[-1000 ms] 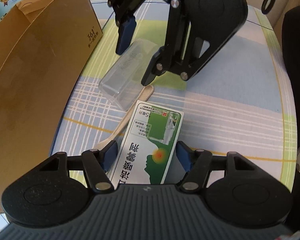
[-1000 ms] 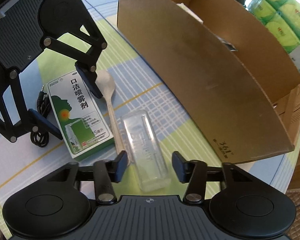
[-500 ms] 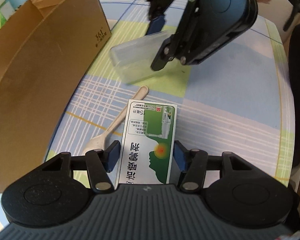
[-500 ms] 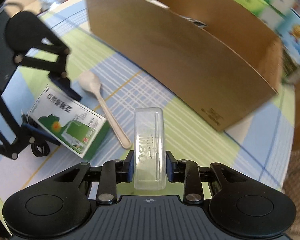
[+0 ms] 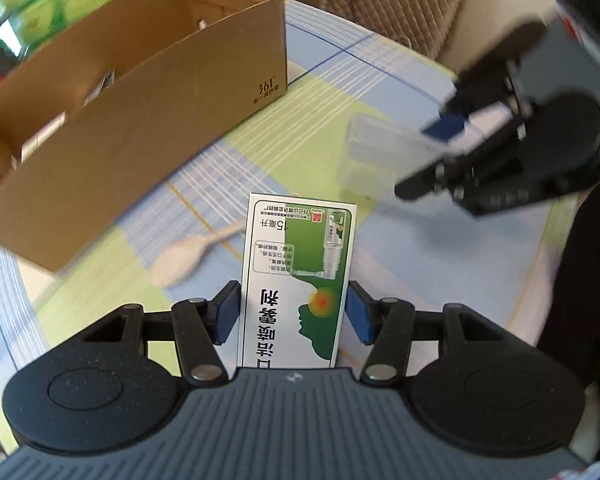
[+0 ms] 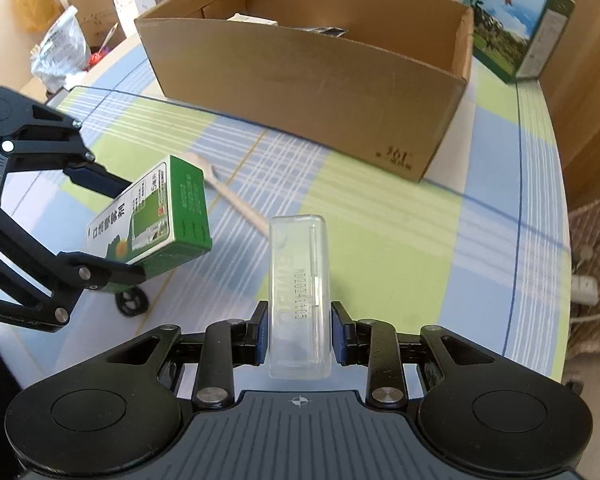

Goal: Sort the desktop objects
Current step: 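Lift the green spray box and clear case with both grippers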

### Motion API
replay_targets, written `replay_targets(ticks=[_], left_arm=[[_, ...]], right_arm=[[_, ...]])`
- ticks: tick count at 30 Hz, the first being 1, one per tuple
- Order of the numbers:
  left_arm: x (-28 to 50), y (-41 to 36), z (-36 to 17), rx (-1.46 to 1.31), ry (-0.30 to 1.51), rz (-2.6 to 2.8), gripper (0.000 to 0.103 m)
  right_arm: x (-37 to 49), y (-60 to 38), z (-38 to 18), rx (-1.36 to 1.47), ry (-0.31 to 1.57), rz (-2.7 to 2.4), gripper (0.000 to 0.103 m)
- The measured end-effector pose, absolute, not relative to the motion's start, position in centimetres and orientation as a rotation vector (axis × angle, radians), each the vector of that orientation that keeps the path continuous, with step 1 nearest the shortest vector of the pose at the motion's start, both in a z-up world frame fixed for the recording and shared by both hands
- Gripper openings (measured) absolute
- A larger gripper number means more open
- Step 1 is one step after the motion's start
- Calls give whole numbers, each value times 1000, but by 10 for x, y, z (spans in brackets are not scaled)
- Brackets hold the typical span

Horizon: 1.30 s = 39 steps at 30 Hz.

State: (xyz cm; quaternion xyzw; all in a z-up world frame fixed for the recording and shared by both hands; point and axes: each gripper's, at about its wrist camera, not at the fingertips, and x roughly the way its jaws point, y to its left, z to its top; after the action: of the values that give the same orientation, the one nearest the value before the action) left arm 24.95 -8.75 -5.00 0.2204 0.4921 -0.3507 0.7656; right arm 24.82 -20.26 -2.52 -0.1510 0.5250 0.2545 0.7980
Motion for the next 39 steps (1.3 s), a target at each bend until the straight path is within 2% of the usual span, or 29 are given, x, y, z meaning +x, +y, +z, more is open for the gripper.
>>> replay_targets(ticks=[9, 14, 20, 28, 39], left_arm=[[236, -98, -74, 223, 1234, -681, 51], [225, -106, -88, 197, 1182, -679, 48], [215, -103, -94, 189, 1129, -653, 51], [189, -113, -100, 301, 1048, -606, 51], [181, -112, -104, 268, 1045, -555, 50]], right_arm=[[219, -222, -33, -250, 1197, 475, 28], [217, -229, -44, -245, 1219, 459, 28], [225, -237, -52, -200, 1219, 447, 28], [227, -227, -62, -245, 1227, 434, 29], [225, -223, -67, -251, 1231, 414, 29]])
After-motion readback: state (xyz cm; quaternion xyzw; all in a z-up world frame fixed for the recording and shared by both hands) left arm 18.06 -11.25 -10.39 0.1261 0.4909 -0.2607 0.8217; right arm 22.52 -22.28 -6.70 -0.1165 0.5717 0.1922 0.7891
